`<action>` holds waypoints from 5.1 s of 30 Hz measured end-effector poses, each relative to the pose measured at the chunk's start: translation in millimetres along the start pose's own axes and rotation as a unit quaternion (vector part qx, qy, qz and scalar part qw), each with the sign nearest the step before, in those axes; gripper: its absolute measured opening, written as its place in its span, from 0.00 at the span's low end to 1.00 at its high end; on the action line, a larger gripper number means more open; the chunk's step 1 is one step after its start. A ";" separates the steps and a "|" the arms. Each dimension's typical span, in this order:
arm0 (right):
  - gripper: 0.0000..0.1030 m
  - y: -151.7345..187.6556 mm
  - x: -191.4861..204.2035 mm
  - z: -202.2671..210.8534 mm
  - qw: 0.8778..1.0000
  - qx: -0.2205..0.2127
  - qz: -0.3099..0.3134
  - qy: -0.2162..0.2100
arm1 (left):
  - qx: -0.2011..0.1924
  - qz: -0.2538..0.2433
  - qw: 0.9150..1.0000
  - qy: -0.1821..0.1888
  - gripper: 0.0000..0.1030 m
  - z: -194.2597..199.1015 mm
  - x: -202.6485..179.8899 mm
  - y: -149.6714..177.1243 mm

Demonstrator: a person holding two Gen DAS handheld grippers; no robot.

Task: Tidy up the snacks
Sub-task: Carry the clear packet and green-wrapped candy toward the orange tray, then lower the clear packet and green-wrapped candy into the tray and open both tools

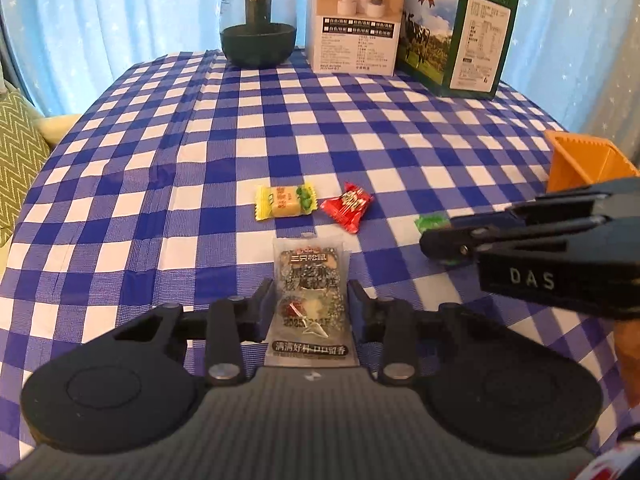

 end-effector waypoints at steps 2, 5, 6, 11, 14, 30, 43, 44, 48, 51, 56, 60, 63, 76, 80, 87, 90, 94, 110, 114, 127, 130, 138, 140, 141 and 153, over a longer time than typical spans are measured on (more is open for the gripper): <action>0.21 1.9 -0.5 9.3 1.000 -0.005 -0.004 0.005 | -0.002 0.006 1.000 0.001 0.33 5.5 -3.3 0.4; 0.21 9.8 0.4 26.3 1.000 -0.012 -0.017 0.010 | 0.000 0.012 1.000 0.002 0.33 16.0 -11.6 4.8; 0.21 13.2 1.7 31.8 1.000 -0.013 -0.018 0.012 | -0.001 0.015 1.000 0.004 0.33 20.1 -15.2 6.3; 0.21 30.0 4.4 60.8 0.999 -0.014 -0.023 0.026 | -0.003 0.034 0.999 0.008 0.33 47.8 -33.9 16.4; 0.21 40.1 4.0 83.1 0.999 -0.020 -0.034 0.034 | -0.001 0.038 0.999 0.009 0.33 66.0 -43.9 25.1; 0.21 72.7 26.7 183.6 0.995 -0.055 -0.067 0.051 | -0.015 0.059 0.998 0.017 0.33 161.8 -70.9 53.6; 0.21 103.3 36.2 239.1 0.992 -0.065 -0.081 0.078 | -0.031 0.039 0.998 0.036 0.33 217.1 -96.4 70.7; 0.21 106.9 35.4 243.4 0.991 -0.066 -0.082 0.081 | -0.032 0.038 0.998 0.038 0.33 220.2 -99.4 72.0; 0.21 121.0 29.9 259.4 0.990 -0.065 -0.089 0.092 | -0.033 0.030 0.998 0.045 0.33 228.5 -113.7 75.8; 0.21 131.9 23.1 270.9 0.988 -0.066 -0.096 0.100 | -0.035 0.023 0.998 0.051 0.33 233.3 -125.2 77.0; 0.21 143.8 7.0 290.4 0.984 -0.073 -0.114 0.116 | -0.036 0.009 0.998 0.060 0.33 236.8 -144.4 77.0; 0.21 149.8 -7.2 305.1 0.980 -0.082 -0.129 0.129 | -0.035 0.003 0.997 0.066 0.33 238.8 -157.2 77.4; 0.21 152.2 -16.5 313.8 0.977 -0.087 -0.138 0.136 | -0.035 -0.003 0.997 0.072 0.33 239.6 -166.6 76.2; 0.21 152.0 -45.5 340.4 0.968 -0.108 -0.156 0.161 | -0.040 -0.029 0.994 0.096 0.33 240.0 -209.2 62.5; 0.21 151.8 -54.6 345.9 0.966 -0.114 -0.162 0.166 | -0.042 -0.035 0.993 0.101 0.33 239.1 -219.3 57.9; 0.21 152.3 -70.6 350.8 0.962 -0.119 -0.173 0.172 | -0.041 -0.041 0.993 0.106 0.33 234.5 -233.4 49.9; 0.21 151.2 -77.4 351.4 0.961 -0.121 -0.177 0.173 | -0.042 -0.043 0.992 0.108 0.33 231.2 -236.7 45.8; 0.21 149.0 -85.8 350.5 0.960 -0.122 -0.181 0.173 | -0.041 -0.046 0.992 0.111 0.33 227.8 -244.6 40.4; 0.21 119.9 -126.1 328.5 0.963 -0.124 -0.177 0.162 | -0.039 -0.042 0.991 0.118 0.33 187.6 -268.9 0.7; 0.21 110.9 -136.0 318.5 0.964 -0.122 -0.176 0.156 | -0.035 -0.042 0.992 0.118 0.33 172.9 -271.6 -9.7; 0.21 89.6 -169.4 287.3 0.968 -0.106 -0.170 0.154 | -0.026 -0.040 0.991 0.124 0.33 133.7 -288.4 -32.8; 0.21 85.1 -176.9 281.9 0.967 -0.106 -0.174 0.152 | -0.024 -0.040 0.991 0.125 0.33 125.6 -290.9 -36.3; 0.21 76.0 -187.2 269.6 0.967 -0.105 -0.176 0.151 | -0.020 -0.039 0.992 0.122 0.33 107.8 -291.4 -43.9; 0.21 74.8 -188.3 268.7 0.967 -0.106 -0.178 0.151 | -0.021 -0.041 0.992 0.121 0.33 104.2 -291.6 -44.9; 0.21 74.2 -188.7 268.8 0.966 -0.107 -0.179 0.151 | -0.021 -0.042 0.992 0.120 0.34 102.8 -291.8 -45.0; 0.21 76.4 -182.7 264.7 0.968 -0.104 -0.181 0.139 | -0.028 -0.024 0.993 0.112 0.42 102.1 -260.7 -42.6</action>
Point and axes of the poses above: each gripper's, at about its wrist camera, not at the fingertips, and z roughly against the way its jaws point, x to its left, y to its underside, the point moved 9 cm from there along -z, roughly the way its jaws point, and after that the axes turned 10 degrees about -y, right-handed, at the moved point
